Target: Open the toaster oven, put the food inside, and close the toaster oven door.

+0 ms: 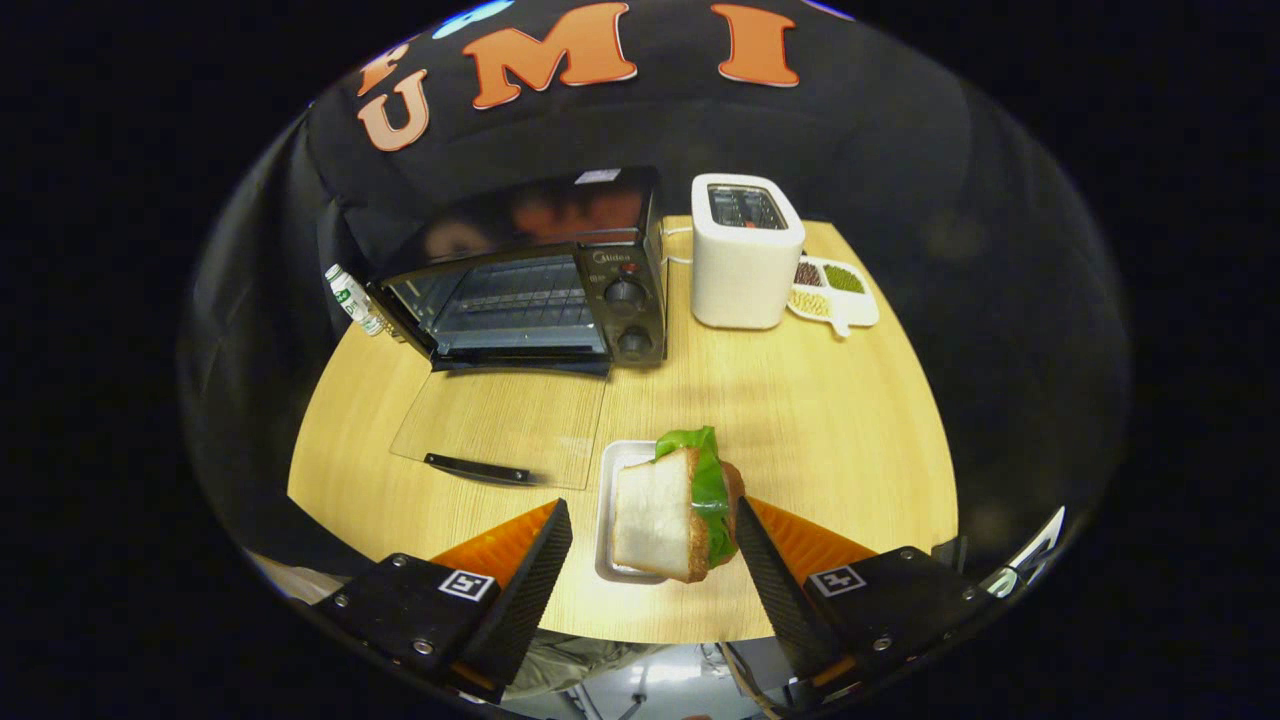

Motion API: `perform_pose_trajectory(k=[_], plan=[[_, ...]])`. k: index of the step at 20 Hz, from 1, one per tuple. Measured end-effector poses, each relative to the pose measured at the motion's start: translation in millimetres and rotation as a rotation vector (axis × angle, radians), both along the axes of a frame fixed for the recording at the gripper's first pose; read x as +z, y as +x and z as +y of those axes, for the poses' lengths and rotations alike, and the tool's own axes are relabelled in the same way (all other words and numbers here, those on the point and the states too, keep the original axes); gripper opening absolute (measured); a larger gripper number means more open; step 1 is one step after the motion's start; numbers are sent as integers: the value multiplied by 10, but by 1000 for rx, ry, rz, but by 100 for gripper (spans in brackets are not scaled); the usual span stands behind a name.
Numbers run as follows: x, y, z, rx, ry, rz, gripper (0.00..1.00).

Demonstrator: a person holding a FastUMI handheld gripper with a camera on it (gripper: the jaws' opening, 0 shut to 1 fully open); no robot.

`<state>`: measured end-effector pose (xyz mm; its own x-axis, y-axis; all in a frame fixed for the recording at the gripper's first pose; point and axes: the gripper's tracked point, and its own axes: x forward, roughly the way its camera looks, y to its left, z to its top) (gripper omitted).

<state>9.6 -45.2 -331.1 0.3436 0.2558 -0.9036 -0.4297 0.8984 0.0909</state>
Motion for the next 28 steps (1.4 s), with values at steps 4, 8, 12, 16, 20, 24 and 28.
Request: perform_pose_trajectory(k=[4, 8, 12, 16, 20, 24, 28], plan=[[-295, 212, -181, -49, -21, 147, 99], [-475, 249, -189, -95, 38, 294, 98], [-623, 155, -154, -96, 39, 360, 74], [-605, 93, -129, -135, 70, 387, 45], [-418, 39, -165, -173, 61, 352, 28], [-29, 62, -71, -202, 141, 278, 28], [351, 121, 208, -247, 341, 205, 28]])
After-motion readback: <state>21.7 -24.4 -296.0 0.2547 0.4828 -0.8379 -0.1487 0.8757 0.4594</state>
